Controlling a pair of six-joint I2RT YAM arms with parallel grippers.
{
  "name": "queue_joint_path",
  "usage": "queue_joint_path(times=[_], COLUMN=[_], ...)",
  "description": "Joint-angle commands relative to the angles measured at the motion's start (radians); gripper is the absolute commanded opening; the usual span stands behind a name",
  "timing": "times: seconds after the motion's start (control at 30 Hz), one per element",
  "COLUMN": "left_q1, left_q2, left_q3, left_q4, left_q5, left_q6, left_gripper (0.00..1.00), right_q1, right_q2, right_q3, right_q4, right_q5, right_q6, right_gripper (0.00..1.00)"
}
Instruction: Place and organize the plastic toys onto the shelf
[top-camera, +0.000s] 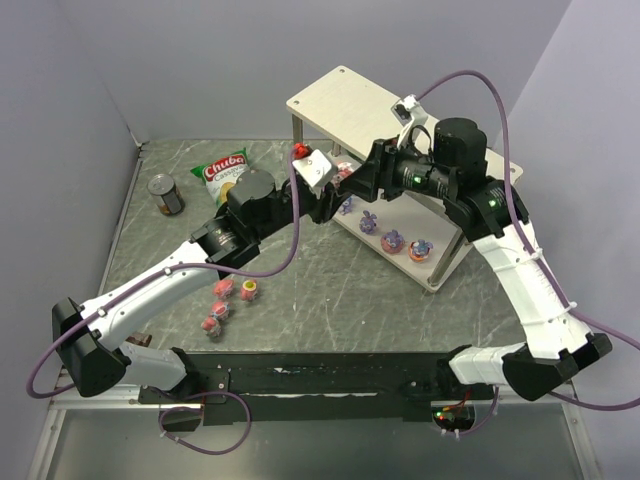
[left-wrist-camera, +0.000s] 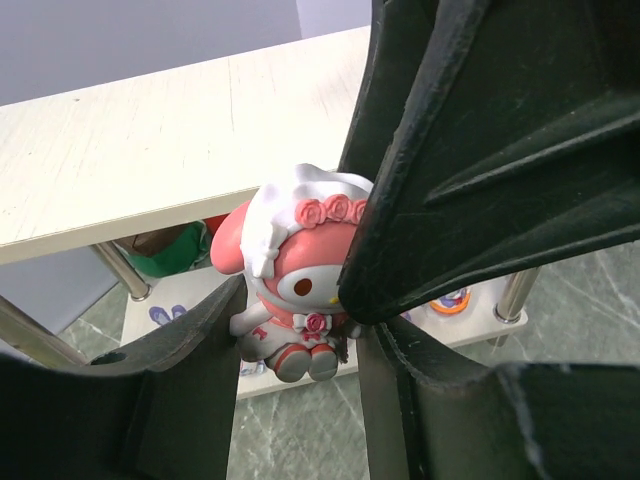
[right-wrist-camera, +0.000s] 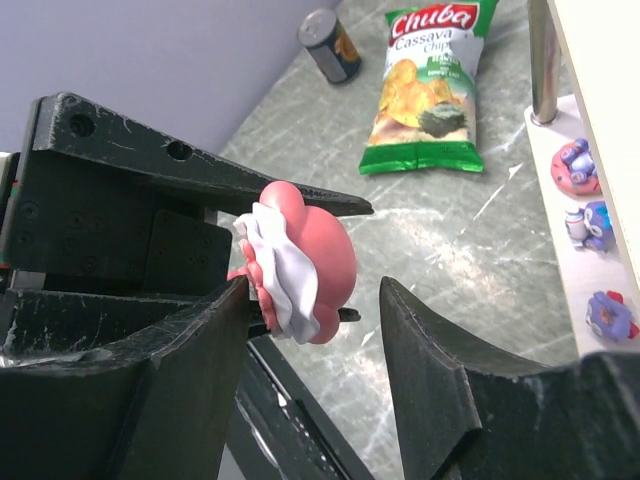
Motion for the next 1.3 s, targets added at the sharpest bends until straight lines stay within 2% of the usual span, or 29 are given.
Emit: queue_joint_path(times=[0.0, 0.2, 0.43, 0.77, 0.8, 0.83, 0.87, 0.93, 0.97, 1.07, 1.1, 1.13, 1.2, 1.23, 1.27], left_q1=[0.007, 0.007, 0.005, 0.002, 0.002, 0.002, 0.004, 0.002, 0.002, 0.002, 0.002, 0.002, 0.002, 0.002, 0.002], left_q2=[-0.018, -0.017, -0.008, -0.002, 0.001, 0.0, 0.003, 0.006, 0.005, 0.003, 0.003, 0.003, -0.002, -0.003, -0.003], left_q3=[-0.003, -0.006, -0.017, -0.032, -0.034, -0.034, -0.034, -0.032, -0.031, -0.032, -0.031, -0.032, -0.035, -0.035, -0.035], left_q4=[0.106, 0.121, 0.157, 0.189, 0.192, 0.194, 0.197, 0.192, 0.19, 0.186, 0.183, 0.183, 0.189, 0.19, 0.189], left_q5=[-0.017, 0.002, 0.009, 0.017, 0.02, 0.022, 0.022, 0.025, 0.026, 0.028, 0.026, 0.026, 0.026, 0.029, 0.035], left_q6=[-0.045, -0.08, -0.14, -0.193, -0.196, -0.196, -0.199, -0.199, -0.194, -0.183, -0.182, -0.18, -0.176, -0.174, -0.17], left_gripper=[0.01, 0.01, 0.01, 0.01, 0.01, 0.01, 0.02, 0.08, 0.19, 0.35, 0.51, 0.61, 0.76, 0.79, 0.9], right_q1=[0.001, 0.003, 0.021, 0.038, 0.039, 0.039, 0.041, 0.041, 0.041, 0.039, 0.038, 0.039, 0.033, 0.032, 0.029], right_q2=[-0.046, -0.088, -0.124, -0.143, -0.146, -0.149, -0.149, -0.144, -0.143, -0.147, -0.149, -0.149, -0.147, -0.147, -0.149], right_q3=[-0.048, -0.149, -0.255, -0.321, -0.33, -0.341, -0.341, -0.327, -0.321, -0.289, -0.28, -0.255, -0.228, -0.209, -0.203], right_q4=[0.124, 0.296, 0.459, 0.604, 0.62, 0.632, 0.638, 0.615, 0.585, 0.533, 0.496, 0.471, 0.41, 0.397, 0.387], right_q5=[0.005, 0.011, 0.046, 0.071, 0.072, 0.074, 0.075, 0.088, 0.094, 0.134, 0.147, 0.173, 0.201, 0.213, 0.235], right_q6=[0.057, 0.109, 0.156, 0.182, 0.188, 0.193, 0.192, 0.173, 0.161, 0.101, 0.084, 0.046, 0.003, -0.011, -0.022], right_gripper=[0.61, 0.59, 0.51, 0.51, 0.48, 0.4, 0.2, 0.08, 0.03, 0.0, 0.0, 0.0, 0.0, 0.0, 0.0])
